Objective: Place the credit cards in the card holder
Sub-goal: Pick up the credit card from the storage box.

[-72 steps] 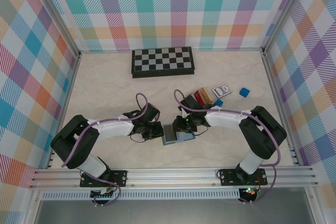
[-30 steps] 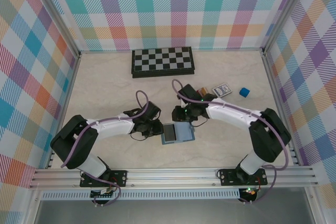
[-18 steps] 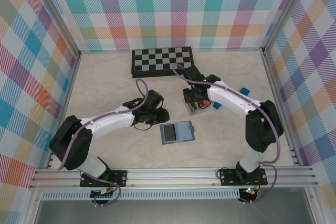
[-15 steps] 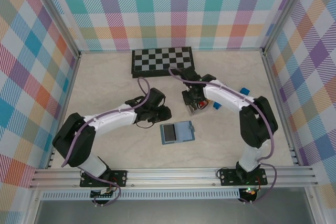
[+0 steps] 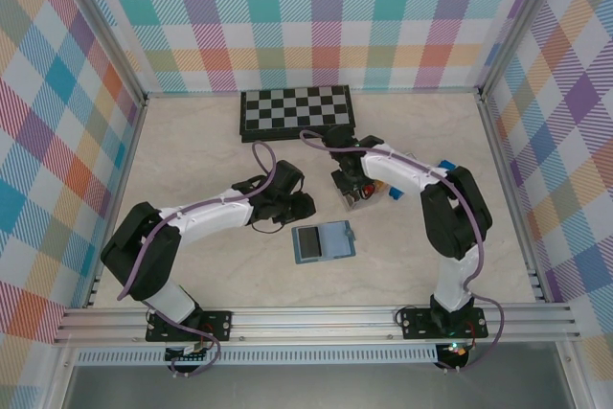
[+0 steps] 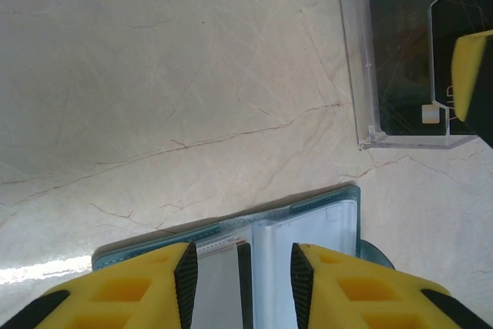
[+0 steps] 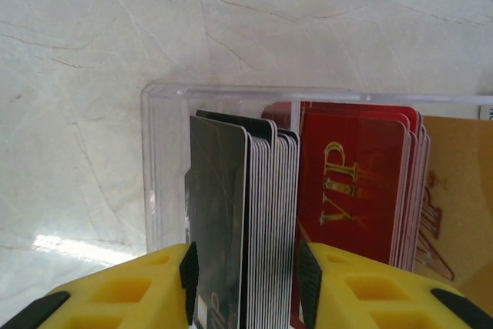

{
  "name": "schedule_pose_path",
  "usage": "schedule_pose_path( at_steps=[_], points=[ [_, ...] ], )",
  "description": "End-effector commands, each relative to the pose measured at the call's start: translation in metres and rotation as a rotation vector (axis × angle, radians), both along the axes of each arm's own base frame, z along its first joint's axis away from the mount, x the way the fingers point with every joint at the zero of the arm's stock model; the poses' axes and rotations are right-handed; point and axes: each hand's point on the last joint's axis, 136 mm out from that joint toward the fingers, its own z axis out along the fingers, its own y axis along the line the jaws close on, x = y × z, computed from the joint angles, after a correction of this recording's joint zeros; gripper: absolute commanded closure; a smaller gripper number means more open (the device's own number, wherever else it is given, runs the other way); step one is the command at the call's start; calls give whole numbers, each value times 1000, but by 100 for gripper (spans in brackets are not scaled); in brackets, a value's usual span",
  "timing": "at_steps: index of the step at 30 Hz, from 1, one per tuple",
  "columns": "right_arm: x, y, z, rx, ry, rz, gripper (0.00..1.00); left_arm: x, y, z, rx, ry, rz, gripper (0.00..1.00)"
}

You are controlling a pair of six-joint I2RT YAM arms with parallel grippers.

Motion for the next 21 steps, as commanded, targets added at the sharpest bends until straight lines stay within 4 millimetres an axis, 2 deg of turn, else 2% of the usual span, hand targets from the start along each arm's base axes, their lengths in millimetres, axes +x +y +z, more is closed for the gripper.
schedule_pose_path(
  at_steps=[1, 7, 15, 21],
  points=[
    [6, -1, 2, -41, -10, 22, 60, 0, 2, -1, -11, 7, 14, 61],
    [12, -9, 12, -92, -57, 20, 61, 0, 1, -2, -14, 10, 11, 61],
    [12, -9, 19, -88, -71, 31, 67, -1, 0, -4, -16, 14, 7, 61],
    [12, -8, 19, -82, -71, 28, 74, -1, 0, -5, -16, 17, 7, 61]
  ],
)
